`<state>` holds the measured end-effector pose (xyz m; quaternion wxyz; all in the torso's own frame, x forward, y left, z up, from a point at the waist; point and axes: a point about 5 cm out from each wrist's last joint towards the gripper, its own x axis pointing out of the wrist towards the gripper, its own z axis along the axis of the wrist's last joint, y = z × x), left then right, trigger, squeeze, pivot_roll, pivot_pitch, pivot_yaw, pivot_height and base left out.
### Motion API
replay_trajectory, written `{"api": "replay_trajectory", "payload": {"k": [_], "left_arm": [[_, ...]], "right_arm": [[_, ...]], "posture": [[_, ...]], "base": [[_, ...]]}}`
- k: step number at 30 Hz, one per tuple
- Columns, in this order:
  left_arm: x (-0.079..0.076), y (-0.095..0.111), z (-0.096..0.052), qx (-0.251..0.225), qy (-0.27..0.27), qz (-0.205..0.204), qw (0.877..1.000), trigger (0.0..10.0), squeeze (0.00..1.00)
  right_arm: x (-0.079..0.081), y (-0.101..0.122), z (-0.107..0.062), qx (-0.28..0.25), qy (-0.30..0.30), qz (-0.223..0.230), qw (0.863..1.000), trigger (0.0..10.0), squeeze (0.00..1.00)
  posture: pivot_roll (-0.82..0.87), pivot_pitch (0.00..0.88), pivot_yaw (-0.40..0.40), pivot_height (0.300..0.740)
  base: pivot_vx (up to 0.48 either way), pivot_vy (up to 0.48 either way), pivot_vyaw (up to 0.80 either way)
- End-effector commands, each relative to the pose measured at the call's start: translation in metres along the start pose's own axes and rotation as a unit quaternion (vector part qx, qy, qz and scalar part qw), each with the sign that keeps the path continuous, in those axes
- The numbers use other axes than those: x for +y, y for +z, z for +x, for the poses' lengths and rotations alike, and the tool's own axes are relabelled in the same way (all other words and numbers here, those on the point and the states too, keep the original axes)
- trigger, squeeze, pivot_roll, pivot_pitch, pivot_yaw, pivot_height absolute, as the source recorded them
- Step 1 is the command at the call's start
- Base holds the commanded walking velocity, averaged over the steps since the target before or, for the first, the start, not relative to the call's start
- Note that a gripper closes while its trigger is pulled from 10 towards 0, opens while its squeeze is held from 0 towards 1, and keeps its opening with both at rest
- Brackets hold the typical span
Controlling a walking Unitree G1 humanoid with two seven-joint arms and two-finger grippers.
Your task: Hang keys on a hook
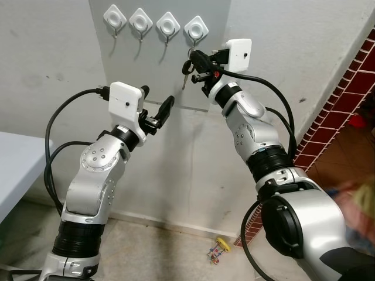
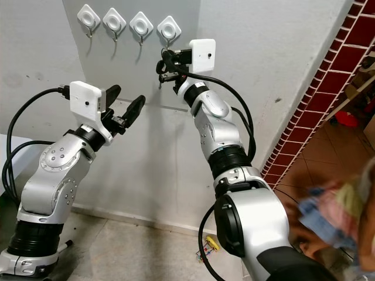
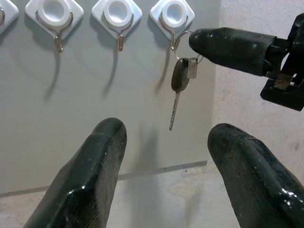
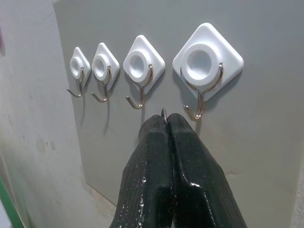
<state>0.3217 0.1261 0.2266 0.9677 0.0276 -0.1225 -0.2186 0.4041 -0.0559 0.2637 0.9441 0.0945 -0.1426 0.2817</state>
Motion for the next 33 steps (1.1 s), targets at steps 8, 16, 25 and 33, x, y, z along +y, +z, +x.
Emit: {"api": "replay_trajectory", "payload": {"k": [8, 16, 25, 33], "left_arm": [[0.0, 0.006, -0.001, -0.005, 0.002, 0.002, 1.0, 10.0, 0.0], [0.001, 0.006, -0.002, -0.004, 0.006, 0.001, 1.0, 10.0, 0.0], [0.003, 0.007, -0.003, -0.003, 0.011, 0.0, 1.0, 10.0, 0.0], [0.003, 0.006, -0.003, -0.001, 0.015, -0.005, 1.0, 10.0, 0.0]], "right_arm": [[0.001, 0.019, 0.012, -0.023, -0.011, 0.039, 0.999, 10.0, 0.0], [0.0, 0.018, 0.015, -0.013, -0.024, 0.067, 0.997, 10.0, 0.0], [-0.002, 0.009, 0.014, 0.017, -0.053, 0.12, 0.991, 10.0, 0.0], [-0.003, 0.002, 0.013, 0.031, -0.064, 0.14, 0.988, 10.0, 0.0]], "posture": [[-0.06, 0.009, -0.082, 0.732], [-0.06, 0.011, -0.085, 0.732], [-0.05, 0.015, -0.084, 0.732], [-0.05, 0.016, -0.082, 0.732]], "base": [[0.0, 0.0, 0.0], [0.0, 0.0, 0.0], [0.0, 0.0, 0.0], [0.0, 0.0, 0.0]]}}
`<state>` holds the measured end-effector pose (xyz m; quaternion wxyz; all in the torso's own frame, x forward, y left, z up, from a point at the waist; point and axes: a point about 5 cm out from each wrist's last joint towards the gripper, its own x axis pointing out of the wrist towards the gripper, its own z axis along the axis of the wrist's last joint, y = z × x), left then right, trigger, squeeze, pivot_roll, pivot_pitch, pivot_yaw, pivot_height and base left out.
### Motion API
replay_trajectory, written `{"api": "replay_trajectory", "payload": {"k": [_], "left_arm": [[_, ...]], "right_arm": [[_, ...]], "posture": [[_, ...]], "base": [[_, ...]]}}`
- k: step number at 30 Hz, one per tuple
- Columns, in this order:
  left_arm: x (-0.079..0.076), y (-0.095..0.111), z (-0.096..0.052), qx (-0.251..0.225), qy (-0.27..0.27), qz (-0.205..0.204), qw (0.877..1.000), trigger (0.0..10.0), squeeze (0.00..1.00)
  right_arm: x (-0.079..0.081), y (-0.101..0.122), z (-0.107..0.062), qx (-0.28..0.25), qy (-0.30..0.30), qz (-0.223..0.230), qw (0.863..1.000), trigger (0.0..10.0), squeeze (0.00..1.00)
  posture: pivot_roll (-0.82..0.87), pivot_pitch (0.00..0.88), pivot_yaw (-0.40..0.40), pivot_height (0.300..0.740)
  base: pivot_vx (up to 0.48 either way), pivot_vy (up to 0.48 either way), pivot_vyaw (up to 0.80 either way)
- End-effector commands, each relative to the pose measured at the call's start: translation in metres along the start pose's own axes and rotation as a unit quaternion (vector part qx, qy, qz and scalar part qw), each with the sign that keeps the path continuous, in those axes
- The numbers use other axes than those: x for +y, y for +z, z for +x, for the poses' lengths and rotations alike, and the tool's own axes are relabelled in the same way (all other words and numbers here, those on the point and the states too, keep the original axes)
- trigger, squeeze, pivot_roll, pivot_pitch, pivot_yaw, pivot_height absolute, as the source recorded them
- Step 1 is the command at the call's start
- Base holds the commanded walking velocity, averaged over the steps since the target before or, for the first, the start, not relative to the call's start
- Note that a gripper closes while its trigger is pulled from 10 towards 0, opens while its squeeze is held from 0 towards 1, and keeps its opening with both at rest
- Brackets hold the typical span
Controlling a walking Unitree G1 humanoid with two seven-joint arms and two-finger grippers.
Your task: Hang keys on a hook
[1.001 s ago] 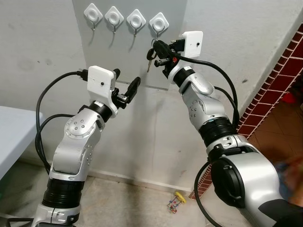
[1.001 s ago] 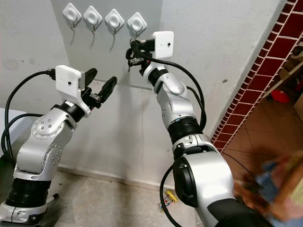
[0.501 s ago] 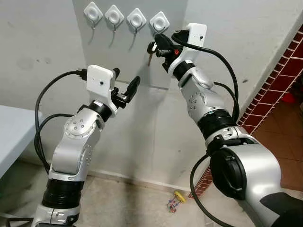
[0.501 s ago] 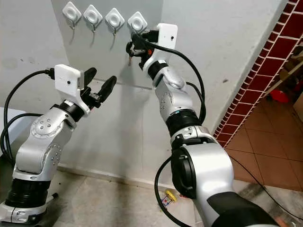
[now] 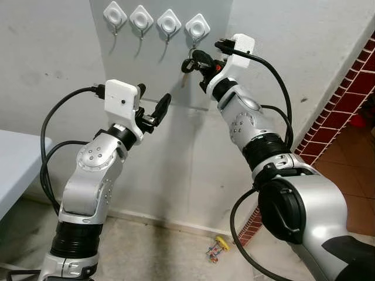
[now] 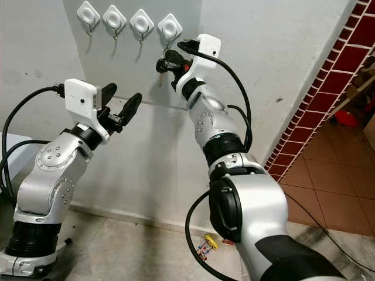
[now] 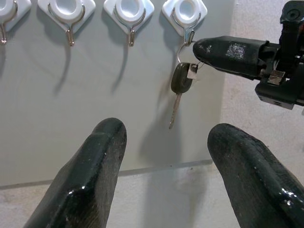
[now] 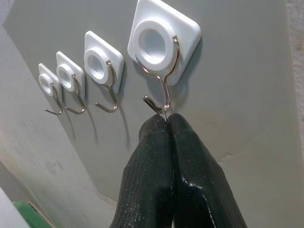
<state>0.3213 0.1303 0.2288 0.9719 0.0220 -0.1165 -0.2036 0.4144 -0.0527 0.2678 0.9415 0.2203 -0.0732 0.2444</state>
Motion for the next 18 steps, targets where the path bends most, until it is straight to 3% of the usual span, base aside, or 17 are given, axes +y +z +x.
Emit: {"api": "replay_trajectory", "payload": {"k": [1, 6, 7, 18], "left_arm": [[-0.001, 0.004, -0.001, -0.007, -0.002, 0.005, 1.0, 10.0, 0.0], [-0.001, 0.004, -0.001, -0.008, 0.001, 0.008, 1.0, 10.0, 0.0], [-0.001, 0.004, -0.001, -0.008, 0.003, 0.007, 1.0, 10.0, 0.0], [0.003, -0.004, -0.005, 0.0, 0.043, 0.0, 0.999, 10.0, 0.0]], "right_arm": [[0.001, 0.003, 0.001, -0.006, 0.003, 0.004, 1.0, 10.0, 0.0], [0.003, 0.004, 0.001, -0.017, 0.023, 0.013, 1.0, 10.0, 0.0], [0.002, 0.003, 0.0, -0.017, 0.019, 0.01, 1.0, 10.0, 1.0], [-0.003, -0.016, -0.011, -0.018, 0.043, -0.01, 0.999, 10.0, 1.0]], "posture": [[-0.05, 0.017, -0.08, 0.732], [-0.06, 0.016, -0.08, 0.732], [-0.05, 0.014, -0.081, 0.732], [-0.06, 0.011, -0.075, 0.732]], "base": [[0.0, 0.0, 0.0], [0.0, 0.0, 0.0], [0.0, 0.0, 0.0], [0.0, 0.0, 0.0]]}}
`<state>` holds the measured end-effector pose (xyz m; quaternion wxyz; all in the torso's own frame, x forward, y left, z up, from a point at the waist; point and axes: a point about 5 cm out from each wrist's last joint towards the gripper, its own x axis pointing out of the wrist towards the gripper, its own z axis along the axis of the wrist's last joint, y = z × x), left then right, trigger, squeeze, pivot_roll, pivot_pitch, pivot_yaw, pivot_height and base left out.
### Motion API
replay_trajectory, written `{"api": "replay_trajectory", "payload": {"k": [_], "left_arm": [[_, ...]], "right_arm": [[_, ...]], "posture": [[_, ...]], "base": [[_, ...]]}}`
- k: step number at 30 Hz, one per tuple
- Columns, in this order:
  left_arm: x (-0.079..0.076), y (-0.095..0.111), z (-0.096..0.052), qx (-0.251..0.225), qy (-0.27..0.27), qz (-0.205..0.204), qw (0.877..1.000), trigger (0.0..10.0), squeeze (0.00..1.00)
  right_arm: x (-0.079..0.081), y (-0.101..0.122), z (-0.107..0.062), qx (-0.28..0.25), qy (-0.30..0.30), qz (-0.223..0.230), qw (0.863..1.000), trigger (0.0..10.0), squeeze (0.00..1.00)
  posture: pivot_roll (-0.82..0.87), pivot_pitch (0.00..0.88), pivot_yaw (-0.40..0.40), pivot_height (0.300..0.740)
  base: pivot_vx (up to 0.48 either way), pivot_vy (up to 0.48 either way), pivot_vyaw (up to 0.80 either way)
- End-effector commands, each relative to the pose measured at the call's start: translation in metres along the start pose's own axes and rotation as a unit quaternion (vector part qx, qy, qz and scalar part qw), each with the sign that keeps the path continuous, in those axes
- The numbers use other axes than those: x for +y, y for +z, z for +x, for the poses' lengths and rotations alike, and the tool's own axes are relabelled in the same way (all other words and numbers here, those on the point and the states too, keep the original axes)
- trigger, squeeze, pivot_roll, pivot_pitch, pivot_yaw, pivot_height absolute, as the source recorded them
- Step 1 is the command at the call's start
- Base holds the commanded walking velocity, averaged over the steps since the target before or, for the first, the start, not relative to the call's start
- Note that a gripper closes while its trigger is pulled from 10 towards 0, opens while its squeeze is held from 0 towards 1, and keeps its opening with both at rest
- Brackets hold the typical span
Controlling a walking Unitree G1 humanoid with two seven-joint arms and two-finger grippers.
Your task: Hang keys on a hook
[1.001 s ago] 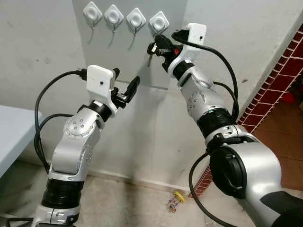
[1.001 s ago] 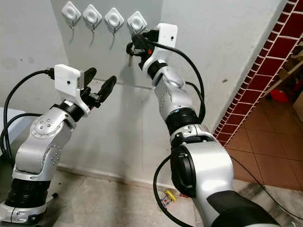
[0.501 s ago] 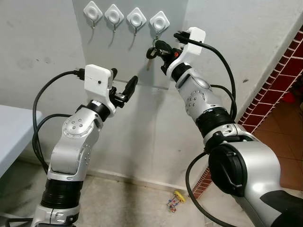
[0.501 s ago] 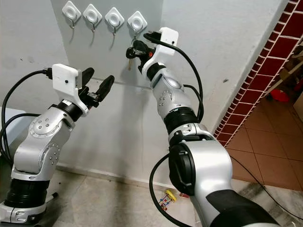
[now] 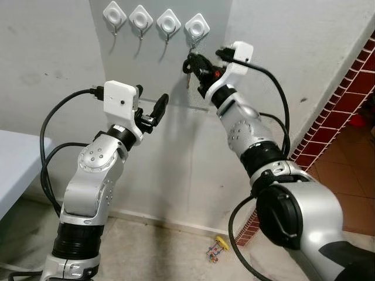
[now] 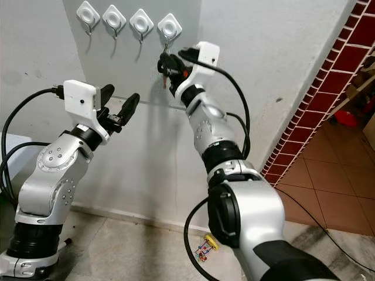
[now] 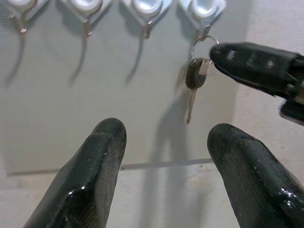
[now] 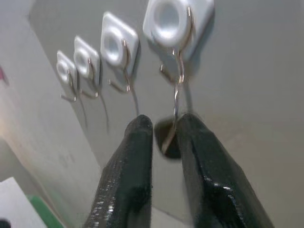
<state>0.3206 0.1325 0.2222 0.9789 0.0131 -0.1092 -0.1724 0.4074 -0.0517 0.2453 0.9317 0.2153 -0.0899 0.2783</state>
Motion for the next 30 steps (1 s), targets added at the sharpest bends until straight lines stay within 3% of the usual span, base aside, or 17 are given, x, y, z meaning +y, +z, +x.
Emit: {"api": "replay_trajectory", "payload": {"k": [1, 9, 12, 16, 18, 19, 23, 24, 27, 29, 30], "left_arm": [[0.002, 0.001, -0.002, -0.005, 0.017, 0.006, 1.0, 10.0, 0.0], [0.011, -0.025, -0.012, 0.027, 0.077, -0.019, 0.997, 10.0, 0.0], [0.016, -0.043, -0.022, 0.051, 0.105, -0.028, 0.993, 10.0, 0.0], [0.02, -0.054, -0.027, 0.064, 0.118, -0.032, 0.99, 10.0, 0.0], [0.022, -0.074, -0.036, 0.088, 0.127, -0.028, 0.988, 10.0, 0.0], [0.022, -0.074, -0.036, 0.088, 0.127, -0.028, 0.988, 10.0, 0.0], [0.023, -0.103, -0.048, 0.122, 0.136, -0.037, 0.983, 10.0, 0.0], [0.023, -0.103, -0.048, 0.122, 0.136, -0.037, 0.983, 10.0, 0.0], [0.025, -0.128, -0.06, 0.154, 0.151, -0.046, 0.975, 10.0, 0.0], [0.025, -0.133, -0.062, 0.159, 0.155, -0.044, 0.974, 10.0, 0.0], [0.025, -0.154, -0.072, 0.195, 0.16, -0.045, 0.966, 10.0, 0.0]], "right_arm": [[0.0, 0.001, -0.001, -0.007, 0.002, -0.009, 1.0, 10.0, 1.0], [-0.016, -0.028, -0.022, 0.019, -0.019, -0.034, 0.999, 10.0, 1.0], [-0.031, -0.051, -0.045, 0.04, -0.052, -0.046, 0.997, 10.0, 1.0], [-0.039, -0.063, -0.059, 0.049, -0.07, -0.059, 0.995, 10.0, 1.0], [-0.052, -0.082, -0.081, 0.077, -0.091, -0.078, 0.99, 10.0, 1.0], [-0.052, -0.082, -0.081, 0.077, -0.091, -0.078, 0.99, 10.0, 1.0], [-0.068, -0.106, -0.114, 0.123, -0.125, -0.109, 0.978, 10.0, 1.0], [-0.068, -0.106, -0.114, 0.123, -0.125, -0.109, 0.978, 10.0, 1.0], [-0.08, -0.123, -0.144, 0.161, -0.156, -0.136, 0.965, 10.0, 1.0], [-0.082, -0.126, -0.149, 0.167, -0.162, -0.14, 0.962, 10.0, 1.0], [-0.091, -0.141, -0.173, 0.211, -0.19, -0.144, 0.948, 10.0, 1.0]], "posture": [[-0.06, 0.008, -0.074, 0.732], [-0.06, 0.0, -0.067, 0.732], [-0.06, 0.0, -0.062, 0.732], [-0.06, 0.0, -0.056, 0.732], [-0.07, 0.0, -0.049, 0.732], [-0.07, 0.0, -0.049, 0.732], [-0.08, 0.0, -0.032, 0.732], [-0.08, 0.0, -0.032, 0.732], [-0.08, 0.0, -0.03, 0.732], [-0.08, 0.0, -0.03, 0.732], [-0.11, 0.0, -0.009, 0.732]], "base": [[0.0, 0.0, 0.0], [0.0, 0.0, 0.0], [0.0, 0.0, 0.0], [0.0, 0.0, 0.0], [0.0, 0.0, 0.0], [0.0, 0.0, 0.0], [0.0, 0.0, 0.0], [0.0, 0.0, 0.0], [0.0, 0.0, 0.0], [0.0, 0.0, 0.0], [0.0, 0.0, 0.0]]}}
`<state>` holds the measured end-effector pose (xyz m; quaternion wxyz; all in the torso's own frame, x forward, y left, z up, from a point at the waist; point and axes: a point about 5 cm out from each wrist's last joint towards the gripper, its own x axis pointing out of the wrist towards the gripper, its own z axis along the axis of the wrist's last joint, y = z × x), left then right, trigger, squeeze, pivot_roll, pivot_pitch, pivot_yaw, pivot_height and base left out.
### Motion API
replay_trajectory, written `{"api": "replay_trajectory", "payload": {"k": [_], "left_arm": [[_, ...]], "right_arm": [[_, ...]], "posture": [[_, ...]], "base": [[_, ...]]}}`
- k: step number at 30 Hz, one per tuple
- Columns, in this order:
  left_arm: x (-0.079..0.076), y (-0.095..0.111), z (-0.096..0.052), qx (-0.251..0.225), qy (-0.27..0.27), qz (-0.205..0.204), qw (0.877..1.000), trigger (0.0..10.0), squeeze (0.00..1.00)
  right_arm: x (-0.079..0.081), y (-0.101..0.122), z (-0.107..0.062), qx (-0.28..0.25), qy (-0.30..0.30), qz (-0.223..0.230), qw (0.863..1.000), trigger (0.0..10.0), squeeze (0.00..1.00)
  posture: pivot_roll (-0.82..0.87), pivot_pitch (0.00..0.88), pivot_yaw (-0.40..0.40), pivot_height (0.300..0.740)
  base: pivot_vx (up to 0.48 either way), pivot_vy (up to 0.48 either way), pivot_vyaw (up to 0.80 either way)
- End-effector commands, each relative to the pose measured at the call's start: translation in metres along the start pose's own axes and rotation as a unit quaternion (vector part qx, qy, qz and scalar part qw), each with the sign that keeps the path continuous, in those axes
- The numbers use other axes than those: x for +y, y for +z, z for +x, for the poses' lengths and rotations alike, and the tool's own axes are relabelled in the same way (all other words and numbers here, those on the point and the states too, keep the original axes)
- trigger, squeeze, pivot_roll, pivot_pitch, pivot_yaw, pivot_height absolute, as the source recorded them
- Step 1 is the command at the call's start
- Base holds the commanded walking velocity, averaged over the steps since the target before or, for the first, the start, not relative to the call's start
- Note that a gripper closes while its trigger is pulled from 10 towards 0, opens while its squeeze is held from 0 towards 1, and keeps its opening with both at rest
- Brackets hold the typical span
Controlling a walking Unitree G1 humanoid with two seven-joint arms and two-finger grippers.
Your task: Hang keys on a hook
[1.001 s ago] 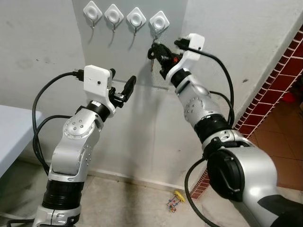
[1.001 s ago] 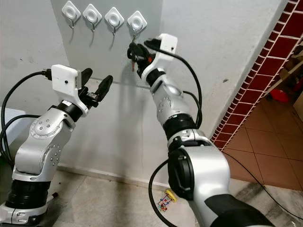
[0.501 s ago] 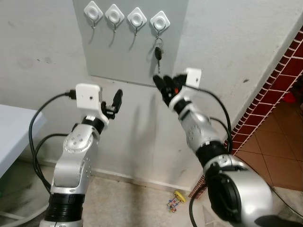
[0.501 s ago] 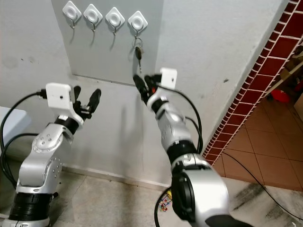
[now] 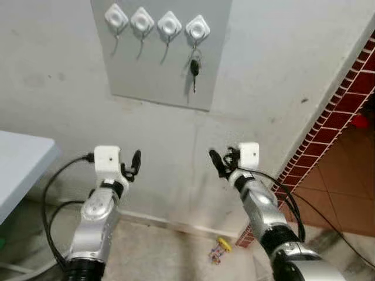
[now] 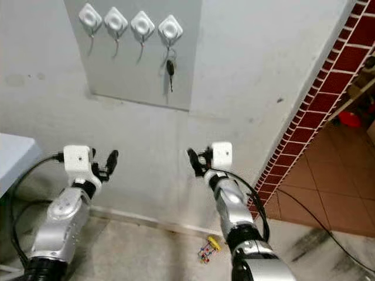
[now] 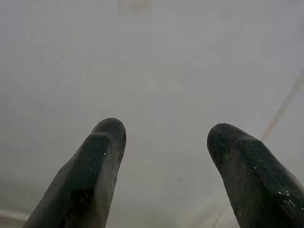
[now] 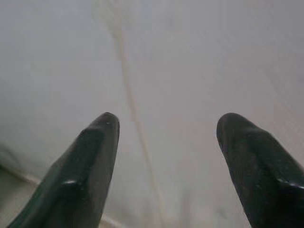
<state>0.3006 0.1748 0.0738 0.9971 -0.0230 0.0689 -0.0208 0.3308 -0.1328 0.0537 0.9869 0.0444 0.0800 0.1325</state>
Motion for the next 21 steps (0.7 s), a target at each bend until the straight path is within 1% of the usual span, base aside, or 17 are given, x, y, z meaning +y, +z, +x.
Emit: {"api": "replay_trajectory", "payload": {"k": [1, 2, 3, 4, 5, 6, 8, 9, 10, 11, 12, 13, 15, 16, 18, 19, 21], "left_arm": [[0.008, -0.051, -0.009, 0.08, 0.018, 0.022, 0.996, 10.0, 0.0], [0.008, -0.051, -0.009, 0.08, 0.018, 0.022, 0.996, 10.0, 0.0], [0.01, -0.064, -0.014, 0.104, 0.019, 0.018, 0.994, 10.0, 0.0], [0.011, -0.071, -0.016, 0.115, 0.02, 0.011, 0.993, 10.0, 0.0], [0.013, -0.083, -0.023, 0.133, 0.025, -0.002, 0.991, 10.0, 0.0], [0.015, -0.091, -0.027, 0.149, 0.026, -0.021, 0.988, 10.0, 0.0], [0.017, -0.1, -0.033, 0.168, 0.032, -0.035, 0.985, 10.0, 0.0], [0.018, -0.106, -0.037, 0.182, 0.039, -0.031, 0.982, 10.0, 0.0], [0.02, -0.118, -0.045, 0.214, 0.051, -0.019, 0.975, 10.0, 0.0], [0.02, -0.118, -0.045, 0.214, 0.051, -0.019, 0.975, 10.0, 0.0], [0.019, -0.125, -0.052, 0.227, 0.048, -0.021, 0.972, 10.0, 0.0], [0.019, -0.127, -0.053, 0.228, 0.047, -0.024, 0.972, 10.0, 0.0], [0.017, -0.138, -0.063, 0.257, 0.048, -0.021, 0.965, 10.0, 0.0], [0.017, -0.147, -0.072, 0.277, 0.051, -0.02, 0.959, 10.0, 0.0], [0.017, -0.154, -0.081, 0.289, 0.063, -0.041, 0.954, 10.0, 0.0], [0.018, -0.159, -0.086, 0.301, 0.069, -0.045, 0.95, 10.0, 0.0], [0.018, -0.16, -0.088, 0.304, 0.07, -0.045, 0.949, 10.0, 0.0]], "right_arm": [[-0.019, -0.054, -0.035, 0.112, -0.044, -0.036, 0.992, 10.0, 1.0], [-0.019, -0.054, -0.035, 0.112, -0.044, -0.036, 0.992, 10.0, 1.0], [-0.022, -0.068, -0.045, 0.143, -0.052, -0.039, 0.988, 10.0, 1.0], [-0.022, -0.074, -0.049, 0.156, -0.055, -0.038, 0.985, 10.0, 1.0], [-0.025, -0.085, -0.059, 0.185, -0.062, -0.056, 0.979, 10.0, 1.0], [-0.025, -0.093, -0.066, 0.203, -0.063, -0.065, 0.975, 10.0, 1.0], [-0.026, -0.102, -0.074, 0.227, -0.065, -0.077, 0.969, 10.0, 1.0], [-0.026, -0.106, -0.078, 0.238, -0.068, -0.076, 0.966, 10.0, 1.0], [-0.027, -0.115, -0.087, 0.26, -0.069, -0.079, 0.96, 10.0, 1.0], [-0.027, -0.115, -0.087, 0.26, -0.069, -0.079, 0.96, 10.0, 1.0], [-0.028, -0.122, -0.095, 0.278, -0.074, -0.085, 0.954, 10.0, 1.0], [-0.028, -0.124, -0.097, 0.282, -0.077, -0.087, 0.952, 10.0, 1.0], [-0.028, -0.132, -0.107, 0.303, -0.079, -0.082, 0.946, 10.0, 1.0], [-0.029, -0.14, -0.116, 0.325, -0.079, -0.092, 0.938, 10.0, 1.0], [-0.029, -0.148, -0.127, 0.346, -0.085, -0.087, 0.93, 10.0, 1.0], [-0.03, -0.152, -0.132, 0.356, -0.088, -0.087, 0.926, 10.0, 1.0], [-0.03, -0.153, -0.134, 0.358, -0.088, -0.087, 0.925, 10.0, 1.0]], "posture": [[-0.11, 0.0, -0.004, 0.732], [-0.11, 0.0, -0.004, 0.732], [-0.11, 0.0, -0.001, 0.732], [-0.12, 0.0, 0.0, 0.732], [-0.12, 0.0, 0.004, 0.732], [-0.12, 0.0, 0.006, 0.732], [-0.12, 0.0, 0.009, 0.732], [-0.12, 0.0, 0.01, 0.732], [-0.13, 0.0, 0.012, 0.732], [-0.13, 0.0, 0.012, 0.732], [-0.13, 0.0, 0.012, 0.732], [-0.13, 0.0, 0.012, 0.732], [-0.13, 0.0, 0.011, 0.732], [-0.13, 0.0, 0.01, 0.732], [-0.13, 0.0, 0.007, 0.732], [-0.13, 0.0, 0.006, 0.732], [-0.13, 0.0, 0.006, 0.732]], "base": [[0.0, 0.0, 0.0], [0.0, 0.0, 0.0], [0.0, 0.0, 0.0], [0.0, 0.0, 0.0], [0.0, 0.0, 0.0], [0.0, 0.0, 0.0], [0.0, 0.0, 0.0], [0.0, 0.0, 0.0], [0.0, 0.0, 0.0], [0.0, 0.0, 0.0], [0.0, 0.0, 0.0], [0.0, 0.0, 0.0], [0.0, 0.0, 0.0], [0.0, 0.0, 0.0], [0.0, 0.0, 0.0], [0.0, 0.0, 0.0], [0.0, 0.0, 0.0]]}}
